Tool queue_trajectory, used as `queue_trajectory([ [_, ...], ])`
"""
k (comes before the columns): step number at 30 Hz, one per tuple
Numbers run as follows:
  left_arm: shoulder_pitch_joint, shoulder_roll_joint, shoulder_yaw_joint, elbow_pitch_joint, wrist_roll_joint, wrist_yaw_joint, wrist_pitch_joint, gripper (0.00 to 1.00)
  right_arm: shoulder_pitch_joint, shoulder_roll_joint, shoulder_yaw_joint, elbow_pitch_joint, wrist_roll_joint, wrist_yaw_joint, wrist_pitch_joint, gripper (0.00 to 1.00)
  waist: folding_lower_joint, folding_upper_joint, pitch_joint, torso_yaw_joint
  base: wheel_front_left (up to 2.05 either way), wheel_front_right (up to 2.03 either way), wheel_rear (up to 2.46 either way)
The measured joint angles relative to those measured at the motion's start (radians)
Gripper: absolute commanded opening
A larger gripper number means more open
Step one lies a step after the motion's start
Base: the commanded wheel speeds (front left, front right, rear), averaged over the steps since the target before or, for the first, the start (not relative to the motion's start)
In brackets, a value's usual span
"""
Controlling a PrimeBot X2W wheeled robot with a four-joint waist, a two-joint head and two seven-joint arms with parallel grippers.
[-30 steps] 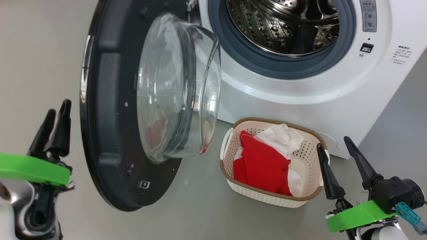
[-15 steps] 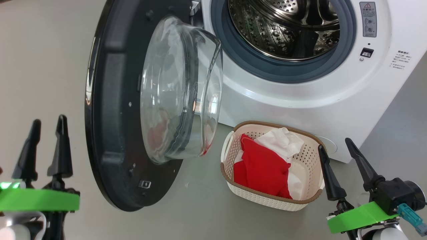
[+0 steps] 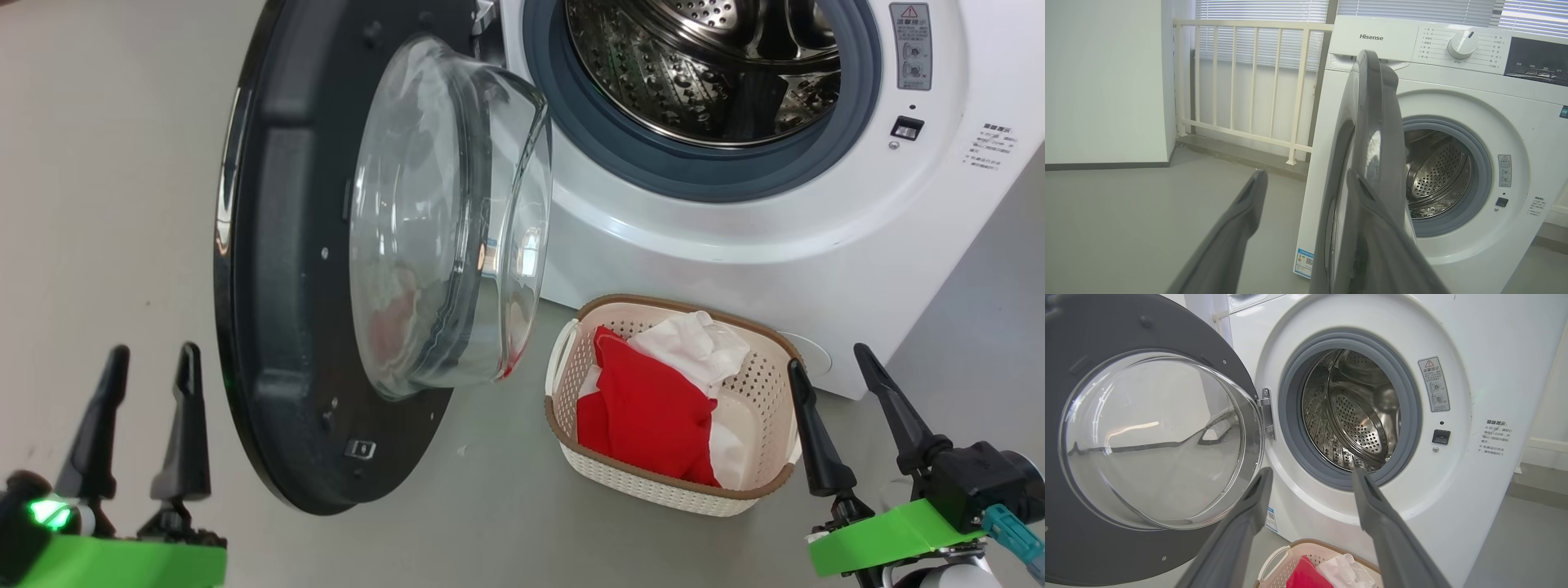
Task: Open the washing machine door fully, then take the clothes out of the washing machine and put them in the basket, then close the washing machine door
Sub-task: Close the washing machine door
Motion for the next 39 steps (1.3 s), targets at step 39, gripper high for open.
queue_trajectory([
  [39,0.101,-0.025,-0.057,-0.048,0.026,-0.01,-0.049,1.0,0.0,0.0,-0.014,-0.013,0.0,0.0,-0.008,1.0,0.0,0.0,0.011,0.006,0.0,0.0,0.0],
])
